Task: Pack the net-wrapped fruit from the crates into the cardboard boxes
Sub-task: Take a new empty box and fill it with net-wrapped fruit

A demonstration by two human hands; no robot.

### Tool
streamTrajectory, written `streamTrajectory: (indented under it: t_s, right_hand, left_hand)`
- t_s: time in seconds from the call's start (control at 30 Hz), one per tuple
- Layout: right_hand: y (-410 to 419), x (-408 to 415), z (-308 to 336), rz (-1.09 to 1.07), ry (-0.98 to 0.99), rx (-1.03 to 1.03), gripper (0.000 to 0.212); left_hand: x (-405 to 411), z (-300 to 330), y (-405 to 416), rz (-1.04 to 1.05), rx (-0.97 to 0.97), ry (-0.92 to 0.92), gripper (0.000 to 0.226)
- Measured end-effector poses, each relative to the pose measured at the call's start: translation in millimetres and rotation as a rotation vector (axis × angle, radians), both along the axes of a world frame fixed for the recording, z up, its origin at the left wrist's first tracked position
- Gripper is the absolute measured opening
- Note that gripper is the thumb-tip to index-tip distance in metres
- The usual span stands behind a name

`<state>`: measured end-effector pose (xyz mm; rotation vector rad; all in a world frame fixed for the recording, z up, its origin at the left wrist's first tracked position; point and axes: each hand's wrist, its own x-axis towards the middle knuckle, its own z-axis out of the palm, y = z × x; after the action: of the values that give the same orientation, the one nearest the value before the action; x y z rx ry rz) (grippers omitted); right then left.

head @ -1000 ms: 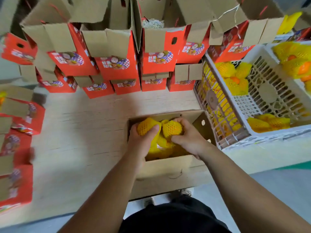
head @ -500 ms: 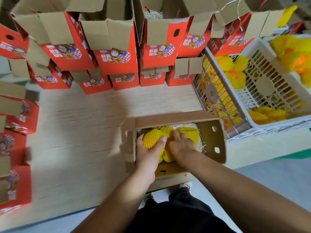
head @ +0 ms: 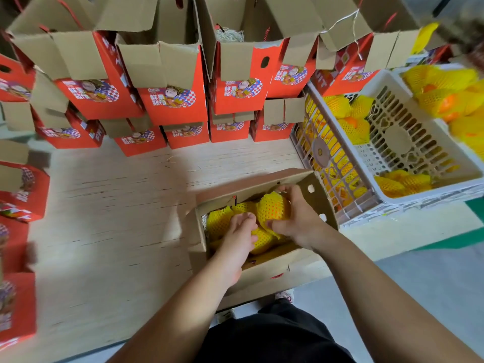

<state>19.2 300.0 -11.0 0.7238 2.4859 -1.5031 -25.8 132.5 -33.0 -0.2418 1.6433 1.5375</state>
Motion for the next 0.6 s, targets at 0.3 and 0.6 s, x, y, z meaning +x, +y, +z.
streamTrajectory:
  t_s: [0.3, 0.6]
  right_hand:
    - [16, -48, 3, 0.718, -0.697, 0.545, 0.016]
    - [17, -55, -8, 0.742, -0.518, 0.500, 0.031]
  left_hand:
    - [-23, -6, 18, -0.011, -0.119, 0.189, 0.013]
    - [-22, 11, 71, -0.117, -0.085, 0.544, 0.020]
